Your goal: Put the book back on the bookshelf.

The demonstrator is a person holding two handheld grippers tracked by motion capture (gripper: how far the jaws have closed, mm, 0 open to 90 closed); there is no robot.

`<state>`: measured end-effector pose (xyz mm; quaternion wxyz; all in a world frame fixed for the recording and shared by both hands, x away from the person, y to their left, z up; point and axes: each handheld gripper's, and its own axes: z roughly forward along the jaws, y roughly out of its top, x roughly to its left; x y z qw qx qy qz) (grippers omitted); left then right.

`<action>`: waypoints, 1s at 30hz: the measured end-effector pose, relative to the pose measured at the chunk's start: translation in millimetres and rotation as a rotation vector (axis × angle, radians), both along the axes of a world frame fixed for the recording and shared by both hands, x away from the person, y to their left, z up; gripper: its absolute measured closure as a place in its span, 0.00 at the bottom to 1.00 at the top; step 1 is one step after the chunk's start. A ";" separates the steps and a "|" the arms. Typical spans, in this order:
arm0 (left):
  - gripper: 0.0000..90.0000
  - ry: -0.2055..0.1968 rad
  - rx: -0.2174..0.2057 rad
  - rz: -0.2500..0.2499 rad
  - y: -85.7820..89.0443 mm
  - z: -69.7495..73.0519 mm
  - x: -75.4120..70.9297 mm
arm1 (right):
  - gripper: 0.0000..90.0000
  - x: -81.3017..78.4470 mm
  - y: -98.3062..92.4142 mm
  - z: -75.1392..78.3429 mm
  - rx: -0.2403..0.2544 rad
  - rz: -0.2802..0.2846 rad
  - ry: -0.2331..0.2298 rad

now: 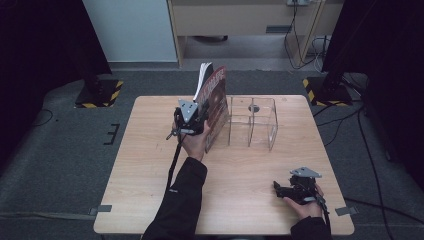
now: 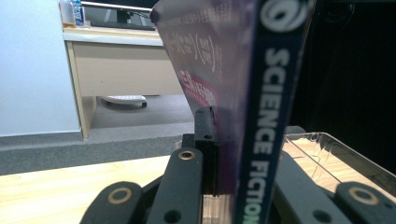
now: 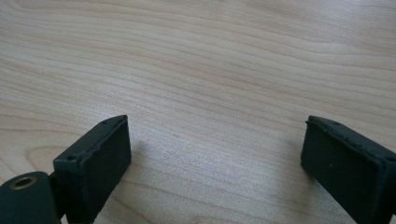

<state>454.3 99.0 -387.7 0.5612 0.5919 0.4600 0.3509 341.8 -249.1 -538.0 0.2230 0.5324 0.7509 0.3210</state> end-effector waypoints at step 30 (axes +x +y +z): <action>0.90 0.037 0.014 -0.035 5.3 -31.8 -13.6 | 0.10 0.2 -0.4 -0.1 -0.004 0.006 -0.004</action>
